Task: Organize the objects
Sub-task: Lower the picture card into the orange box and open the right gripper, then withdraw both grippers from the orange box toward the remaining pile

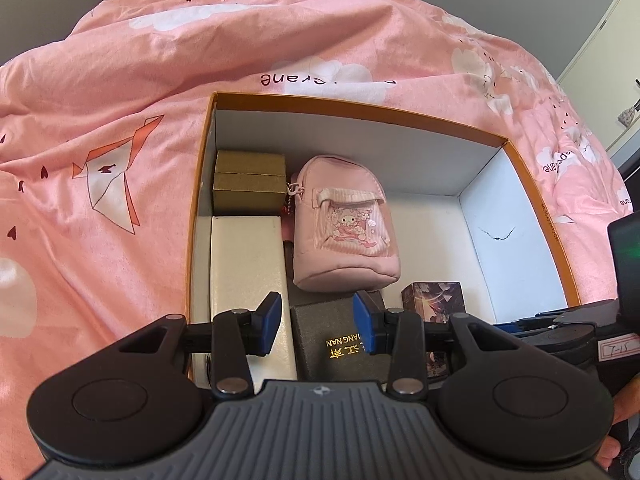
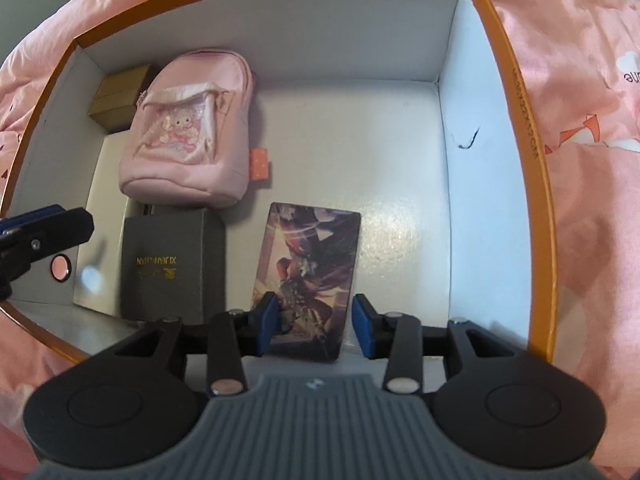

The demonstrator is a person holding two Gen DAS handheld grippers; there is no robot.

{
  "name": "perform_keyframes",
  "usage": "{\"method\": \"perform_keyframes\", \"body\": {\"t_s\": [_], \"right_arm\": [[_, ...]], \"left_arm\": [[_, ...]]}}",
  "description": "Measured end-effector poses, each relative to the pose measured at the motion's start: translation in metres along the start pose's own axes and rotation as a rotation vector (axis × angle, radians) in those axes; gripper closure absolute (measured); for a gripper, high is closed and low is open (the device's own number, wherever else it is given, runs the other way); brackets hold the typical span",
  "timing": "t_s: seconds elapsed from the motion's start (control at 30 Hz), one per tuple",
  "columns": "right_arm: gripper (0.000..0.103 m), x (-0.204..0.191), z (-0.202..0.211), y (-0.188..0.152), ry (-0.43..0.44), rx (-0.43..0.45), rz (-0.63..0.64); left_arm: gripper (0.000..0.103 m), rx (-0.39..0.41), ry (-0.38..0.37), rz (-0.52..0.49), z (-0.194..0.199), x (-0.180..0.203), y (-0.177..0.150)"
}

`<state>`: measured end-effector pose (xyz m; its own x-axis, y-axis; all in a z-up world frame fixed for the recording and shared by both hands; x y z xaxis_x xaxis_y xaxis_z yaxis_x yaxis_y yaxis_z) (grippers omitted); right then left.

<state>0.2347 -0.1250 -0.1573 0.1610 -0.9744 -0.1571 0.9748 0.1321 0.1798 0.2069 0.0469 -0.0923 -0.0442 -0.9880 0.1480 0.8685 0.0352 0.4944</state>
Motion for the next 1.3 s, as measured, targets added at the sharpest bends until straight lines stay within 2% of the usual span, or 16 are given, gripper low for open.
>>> {"method": "perform_keyframes", "body": {"t_s": [0.2, 0.4, 0.57, 0.9, 1.03, 1.1, 1.23, 1.3], "right_arm": [[0.056, 0.006, -0.001, 0.002, 0.0, 0.01, -0.013], [0.082, 0.009, -0.001, 0.004, 0.028, 0.013, 0.003], [0.091, 0.005, -0.001, 0.003, 0.05, 0.011, 0.043], [0.091, -0.003, -0.001, -0.003, 0.071, 0.011, 0.1], [0.091, -0.003, 0.001, -0.003, 0.069, 0.022, 0.091], [0.087, -0.005, 0.008, -0.003, 0.063, 0.063, 0.098], [0.087, -0.009, 0.031, -0.007, 0.03, 0.183, 0.147], [0.08, -0.01, 0.044, -0.012, 0.023, 0.241, 0.161]], "left_arm": [[0.059, 0.003, -0.003, -0.006, 0.0, 0.0, 0.0], [0.059, -0.003, -0.005, -0.01, 0.001, 0.001, -0.001], [0.059, -0.008, -0.006, -0.006, 0.0, 0.0, -0.002], [0.059, -0.005, -0.003, -0.002, -0.002, -0.001, -0.002], [0.059, 0.024, -0.018, -0.003, 0.003, 0.001, -0.001], [0.059, 0.054, -0.023, -0.014, 0.01, 0.003, 0.001], [0.059, 0.101, -0.035, -0.044, 0.026, 0.012, 0.003], [0.059, 0.122, -0.043, -0.06, 0.033, 0.018, 0.003]]}}
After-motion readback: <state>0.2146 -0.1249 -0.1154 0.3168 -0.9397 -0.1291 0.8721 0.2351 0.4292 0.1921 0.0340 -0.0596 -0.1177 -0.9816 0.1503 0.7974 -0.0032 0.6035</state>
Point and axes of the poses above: each gripper's, at about its wrist camera, not at the fingertips, and z roughly against the way its jaws point, x to its right, y to its top, the point moved 7 cm from there along -z, roughly the way its jaws point, and after that the axes turned 11 degrees about -z, right-handed, at the moved point
